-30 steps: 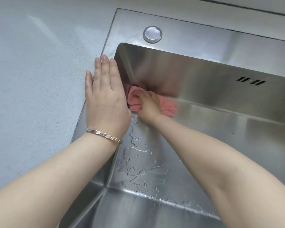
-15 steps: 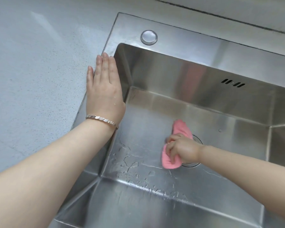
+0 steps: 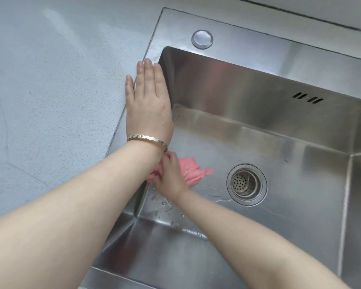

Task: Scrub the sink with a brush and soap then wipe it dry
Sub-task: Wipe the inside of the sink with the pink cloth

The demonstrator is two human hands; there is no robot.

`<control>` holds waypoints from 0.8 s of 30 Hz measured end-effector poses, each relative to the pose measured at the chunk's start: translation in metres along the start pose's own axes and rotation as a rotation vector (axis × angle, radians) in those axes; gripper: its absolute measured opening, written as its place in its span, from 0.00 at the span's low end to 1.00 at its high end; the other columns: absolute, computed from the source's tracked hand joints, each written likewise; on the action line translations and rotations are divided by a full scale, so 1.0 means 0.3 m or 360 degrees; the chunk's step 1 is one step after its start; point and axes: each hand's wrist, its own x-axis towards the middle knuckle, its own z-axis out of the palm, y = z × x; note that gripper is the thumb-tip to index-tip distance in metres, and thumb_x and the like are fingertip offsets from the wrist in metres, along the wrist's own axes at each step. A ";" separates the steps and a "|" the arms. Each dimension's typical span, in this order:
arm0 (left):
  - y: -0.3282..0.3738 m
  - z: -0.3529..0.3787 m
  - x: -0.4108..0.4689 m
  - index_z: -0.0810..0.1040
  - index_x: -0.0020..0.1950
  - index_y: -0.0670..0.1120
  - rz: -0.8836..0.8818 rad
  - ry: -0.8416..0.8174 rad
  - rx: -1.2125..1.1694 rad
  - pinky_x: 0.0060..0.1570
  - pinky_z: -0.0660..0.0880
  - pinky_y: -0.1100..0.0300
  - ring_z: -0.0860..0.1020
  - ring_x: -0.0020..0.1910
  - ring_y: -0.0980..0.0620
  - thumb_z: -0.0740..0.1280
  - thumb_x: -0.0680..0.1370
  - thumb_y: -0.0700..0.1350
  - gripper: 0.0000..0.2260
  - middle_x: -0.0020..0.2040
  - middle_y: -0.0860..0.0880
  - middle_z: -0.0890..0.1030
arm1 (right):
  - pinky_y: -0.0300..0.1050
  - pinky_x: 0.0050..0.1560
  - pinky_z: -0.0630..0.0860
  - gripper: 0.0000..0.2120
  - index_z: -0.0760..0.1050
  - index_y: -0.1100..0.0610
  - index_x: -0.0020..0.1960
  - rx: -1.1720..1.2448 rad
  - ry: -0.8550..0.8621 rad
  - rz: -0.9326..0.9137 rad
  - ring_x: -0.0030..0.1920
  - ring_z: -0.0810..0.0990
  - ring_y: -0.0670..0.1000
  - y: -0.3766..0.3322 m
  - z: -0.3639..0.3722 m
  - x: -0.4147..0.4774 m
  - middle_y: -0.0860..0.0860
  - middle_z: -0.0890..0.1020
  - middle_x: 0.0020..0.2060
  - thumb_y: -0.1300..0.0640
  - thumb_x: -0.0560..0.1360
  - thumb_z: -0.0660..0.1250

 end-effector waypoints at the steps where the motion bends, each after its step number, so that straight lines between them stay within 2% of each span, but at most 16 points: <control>1: 0.001 0.000 0.000 0.44 0.75 0.35 0.0003 0.0014 0.0000 0.72 0.43 0.48 0.46 0.75 0.43 0.56 0.75 0.33 0.31 0.76 0.39 0.47 | 0.44 0.65 0.62 0.24 0.70 0.68 0.62 -0.0024 0.0009 -0.0037 0.61 0.68 0.61 0.001 0.039 -0.021 0.64 0.70 0.58 0.63 0.66 0.62; 4: 0.001 0.002 0.000 0.43 0.75 0.36 0.0003 0.0004 0.0038 0.72 0.43 0.49 0.46 0.75 0.43 0.58 0.76 0.34 0.32 0.76 0.39 0.47 | 0.43 0.60 0.63 0.21 0.72 0.67 0.62 -0.0211 -0.0132 -0.0320 0.57 0.73 0.63 0.057 0.095 -0.088 0.64 0.75 0.58 0.59 0.70 0.64; 7: 0.003 0.005 -0.002 0.44 0.75 0.35 0.0012 0.0012 0.0039 0.72 0.43 0.48 0.46 0.75 0.43 0.57 0.76 0.34 0.31 0.76 0.39 0.47 | 0.49 0.53 0.71 0.15 0.80 0.64 0.50 -0.0396 -0.0376 -0.0955 0.50 0.77 0.59 0.123 0.099 -0.175 0.60 0.82 0.50 0.57 0.76 0.57; 9: -0.001 0.009 -0.003 0.44 0.75 0.35 0.0021 0.0037 0.0043 0.72 0.43 0.48 0.46 0.75 0.42 0.56 0.76 0.34 0.30 0.76 0.38 0.48 | 0.51 0.56 0.70 0.14 0.83 0.56 0.49 -0.0634 -0.0393 -0.1274 0.53 0.74 0.56 0.171 0.073 -0.197 0.51 0.83 0.51 0.57 0.75 0.58; 11: 0.000 0.007 -0.004 0.45 0.74 0.34 0.0033 0.0062 0.0037 0.72 0.44 0.48 0.47 0.75 0.41 0.55 0.76 0.33 0.29 0.76 0.37 0.49 | 0.54 0.61 0.62 0.13 0.83 0.48 0.48 -0.0959 -0.0321 -0.1386 0.58 0.71 0.55 0.210 0.010 -0.198 0.44 0.82 0.53 0.54 0.72 0.61; 13: 0.003 0.003 -0.007 0.45 0.74 0.34 0.0039 0.0043 0.0025 0.72 0.43 0.48 0.47 0.75 0.41 0.55 0.76 0.33 0.29 0.76 0.37 0.48 | 0.58 0.60 0.63 0.11 0.81 0.43 0.46 -0.1218 -0.0449 -0.1419 0.58 0.71 0.57 0.244 -0.088 -0.212 0.40 0.81 0.53 0.51 0.70 0.62; 15: 0.005 0.006 -0.006 0.44 0.75 0.35 0.0035 0.0016 0.0036 0.72 0.42 0.49 0.45 0.75 0.42 0.56 0.76 0.34 0.30 0.76 0.38 0.47 | 0.61 0.52 0.72 0.08 0.80 0.41 0.42 -0.1447 -0.0658 -0.1323 0.54 0.76 0.58 0.271 -0.199 -0.250 0.39 0.81 0.50 0.51 0.65 0.68; 17: 0.007 0.007 -0.005 0.44 0.75 0.35 0.0019 0.0011 0.0069 0.72 0.42 0.50 0.45 0.75 0.43 0.57 0.76 0.34 0.31 0.76 0.38 0.46 | 0.59 0.39 0.76 0.16 0.80 0.42 0.38 -0.1641 -0.0895 -0.1138 0.50 0.80 0.58 0.294 -0.308 -0.289 0.40 0.81 0.47 0.53 0.52 0.78; 19: 0.009 0.007 -0.006 0.43 0.75 0.35 0.0012 0.0014 0.0088 0.72 0.42 0.50 0.45 0.75 0.43 0.57 0.76 0.34 0.31 0.76 0.38 0.46 | 0.55 0.31 0.76 0.21 0.79 0.44 0.33 -0.1748 -0.1014 -0.0951 0.46 0.82 0.57 0.329 -0.401 -0.321 0.41 0.82 0.43 0.55 0.42 0.81; 22: 0.025 0.001 -0.018 0.43 0.75 0.36 -0.0004 -0.0001 0.0148 0.72 0.38 0.49 0.43 0.75 0.43 0.57 0.75 0.35 0.33 0.76 0.38 0.45 | 0.47 0.25 0.75 0.23 0.79 0.47 0.27 -0.1876 -0.0953 -0.0900 0.38 0.82 0.54 0.360 -0.501 -0.351 0.42 0.82 0.37 0.58 0.34 0.79; 24: 0.049 0.000 -0.051 0.48 0.75 0.36 0.0145 0.0124 0.0079 0.71 0.37 0.49 0.46 0.75 0.40 0.56 0.72 0.33 0.32 0.75 0.36 0.48 | 0.43 0.22 0.74 0.20 0.80 0.48 0.27 -0.1938 -0.0778 -0.0849 0.31 0.80 0.52 0.344 -0.550 -0.367 0.44 0.81 0.31 0.62 0.36 0.76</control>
